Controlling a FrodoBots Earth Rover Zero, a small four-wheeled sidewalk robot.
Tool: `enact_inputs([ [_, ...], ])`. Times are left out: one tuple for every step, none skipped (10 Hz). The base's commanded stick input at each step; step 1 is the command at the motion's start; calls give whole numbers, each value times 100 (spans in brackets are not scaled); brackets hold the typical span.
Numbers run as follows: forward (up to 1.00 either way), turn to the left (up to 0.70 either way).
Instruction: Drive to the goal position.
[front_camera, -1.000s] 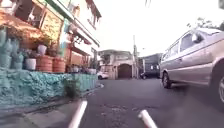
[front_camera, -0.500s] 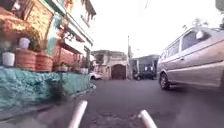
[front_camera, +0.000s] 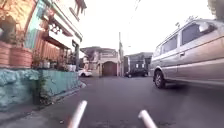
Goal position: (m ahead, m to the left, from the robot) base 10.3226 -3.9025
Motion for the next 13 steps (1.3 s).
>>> enact_inputs([
  [85, -13],
  [85, 0],
  [85, 0],
  [85, 0],
  [85, 0],
  [85, 0],
  [85, 0],
  [85, 0],
  [85, 0],
  [85, 0],
  [85, 0],
  [85, 0],
  [85, 0],
])
